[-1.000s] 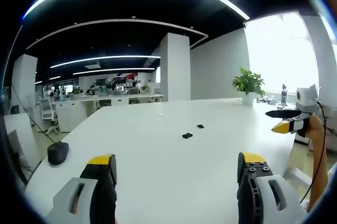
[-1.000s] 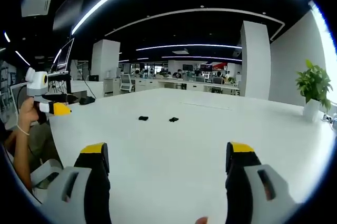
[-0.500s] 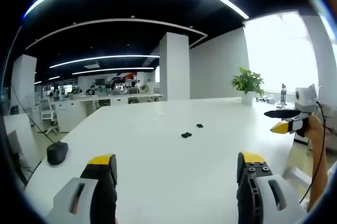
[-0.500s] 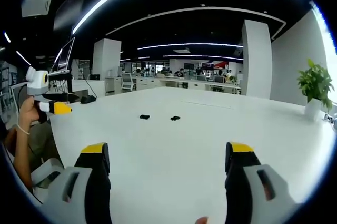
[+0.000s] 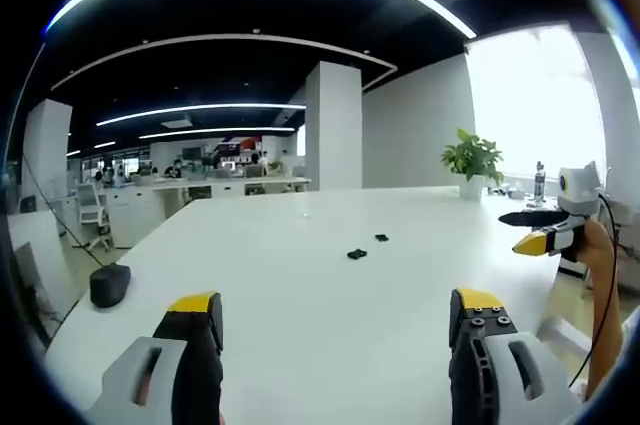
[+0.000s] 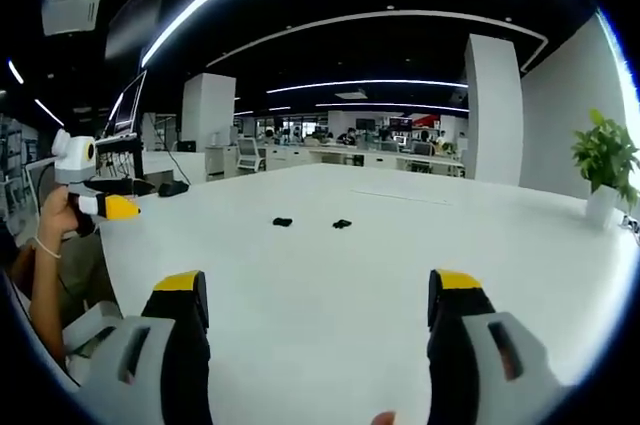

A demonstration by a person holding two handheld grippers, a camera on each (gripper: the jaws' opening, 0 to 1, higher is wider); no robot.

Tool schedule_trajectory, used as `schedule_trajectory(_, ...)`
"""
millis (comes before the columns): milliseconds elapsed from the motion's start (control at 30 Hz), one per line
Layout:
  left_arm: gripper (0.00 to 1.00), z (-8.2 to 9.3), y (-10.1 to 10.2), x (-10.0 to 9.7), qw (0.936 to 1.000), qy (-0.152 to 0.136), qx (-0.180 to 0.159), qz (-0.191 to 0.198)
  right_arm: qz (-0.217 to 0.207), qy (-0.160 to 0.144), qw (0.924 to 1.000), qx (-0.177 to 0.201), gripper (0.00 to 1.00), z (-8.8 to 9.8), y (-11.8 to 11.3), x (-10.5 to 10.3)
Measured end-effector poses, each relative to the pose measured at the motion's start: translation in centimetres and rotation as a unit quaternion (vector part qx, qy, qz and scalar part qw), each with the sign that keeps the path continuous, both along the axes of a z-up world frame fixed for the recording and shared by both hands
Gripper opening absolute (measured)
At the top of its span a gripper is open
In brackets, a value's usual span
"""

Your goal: Snap the two parts of the plastic buckle together until the buckle closes and remains connected.

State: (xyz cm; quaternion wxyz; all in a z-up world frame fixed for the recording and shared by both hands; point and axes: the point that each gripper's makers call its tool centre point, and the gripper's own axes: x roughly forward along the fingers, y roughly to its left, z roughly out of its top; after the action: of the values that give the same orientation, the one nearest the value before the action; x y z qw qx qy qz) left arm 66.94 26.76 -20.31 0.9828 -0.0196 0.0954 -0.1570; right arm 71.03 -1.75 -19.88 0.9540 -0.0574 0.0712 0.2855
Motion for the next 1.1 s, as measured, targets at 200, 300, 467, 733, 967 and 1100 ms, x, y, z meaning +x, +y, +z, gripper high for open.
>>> schedule_trajectory(200,0.96,-0.1,0.1,0.0,1.0000,0.000,-0.004,0.002,0.030,-0.007,0.9993,0.021,0.92,0.6,1.0,0.5)
schedule_trajectory(300,0.96,-0.5,0.1,0.2,1.0000,0.004,-0.005,0.001,0.040,-0.007,0.9988,0.026,0.92,0.8,1.1,0.8)
schedule_trajectory(467,0.96,-1.2,0.1,0.4,0.9999,0.008,-0.012,-0.004,0.042,-0.014,0.9984,0.037,0.92,1.7,0.8,1.3)
schedule_trajectory(733,0.95,-1.9,0.8,0.2,0.9998,0.013,-0.015,-0.004,0.039,-0.038,0.9982,0.025,0.93,4.3,0.7,2.9)
schedule_trajectory(967,0.94,-2.1,1.4,0.1,0.9997,0.015,-0.018,0.004,0.095,-0.040,0.9870,0.123,0.89,7.0,2.0,2.5)
schedule_trajectory(1100,0.94,-2.2,1.5,0.1,0.9997,0.016,-0.018,0.003,0.085,-0.046,0.9905,0.097,0.89,7.1,1.7,2.7)
